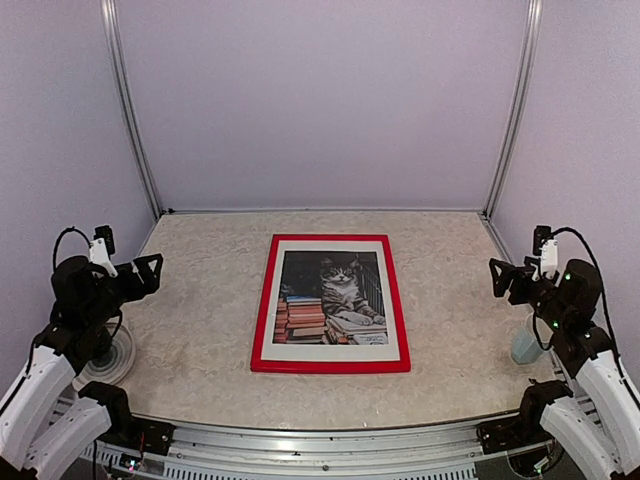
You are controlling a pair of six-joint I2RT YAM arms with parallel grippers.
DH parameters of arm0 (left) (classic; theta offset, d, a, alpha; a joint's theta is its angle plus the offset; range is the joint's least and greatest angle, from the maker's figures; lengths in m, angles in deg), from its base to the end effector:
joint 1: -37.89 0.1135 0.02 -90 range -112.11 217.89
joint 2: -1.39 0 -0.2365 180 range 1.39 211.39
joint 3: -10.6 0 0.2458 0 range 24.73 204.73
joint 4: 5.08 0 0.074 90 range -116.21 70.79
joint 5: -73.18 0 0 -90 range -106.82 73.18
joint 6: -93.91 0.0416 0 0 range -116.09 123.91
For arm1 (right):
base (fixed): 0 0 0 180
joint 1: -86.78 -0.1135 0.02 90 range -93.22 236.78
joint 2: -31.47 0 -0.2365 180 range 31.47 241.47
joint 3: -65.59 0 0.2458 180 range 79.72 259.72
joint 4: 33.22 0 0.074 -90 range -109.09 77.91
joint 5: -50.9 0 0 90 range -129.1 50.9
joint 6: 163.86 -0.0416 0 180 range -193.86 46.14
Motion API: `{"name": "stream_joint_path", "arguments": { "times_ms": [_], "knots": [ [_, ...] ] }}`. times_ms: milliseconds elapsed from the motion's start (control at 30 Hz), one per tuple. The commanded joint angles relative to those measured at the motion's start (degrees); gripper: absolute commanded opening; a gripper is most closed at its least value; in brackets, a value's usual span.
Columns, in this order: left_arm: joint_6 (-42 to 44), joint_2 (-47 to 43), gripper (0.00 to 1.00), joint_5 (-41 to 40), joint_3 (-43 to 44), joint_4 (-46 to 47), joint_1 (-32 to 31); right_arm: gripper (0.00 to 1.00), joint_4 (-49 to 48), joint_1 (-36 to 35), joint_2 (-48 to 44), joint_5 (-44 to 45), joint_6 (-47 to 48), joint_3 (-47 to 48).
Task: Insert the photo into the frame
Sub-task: Reset both arms
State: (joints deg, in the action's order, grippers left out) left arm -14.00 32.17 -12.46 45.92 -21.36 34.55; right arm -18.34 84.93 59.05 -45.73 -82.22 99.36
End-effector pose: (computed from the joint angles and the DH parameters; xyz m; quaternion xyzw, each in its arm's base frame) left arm 0.1744 -0.0133 0.2305 -0.0745 0.7719 -0.1453 0.6144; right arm 0.1685 0.0102 0.2321 0.0054 0.7583 0.1016 0.6439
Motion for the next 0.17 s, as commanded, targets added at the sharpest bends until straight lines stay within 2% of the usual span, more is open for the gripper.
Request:
{"name": "stream_joint_path", "arguments": {
  "times_ms": [0, 133],
  "knots": [
    [0.7, -0.1, 0.99, -0.7, 1.7, -0.2, -0.1, 0.99, -0.2, 0.2, 0.3, 0.6, 0.4, -0.7],
    [0.6, 0.0, 0.99, -1.2, 1.9, -0.4, -0.5, 0.99, -0.6, 0.3, 0.4, 0.1, 0.3, -0.9]
  ]
}}
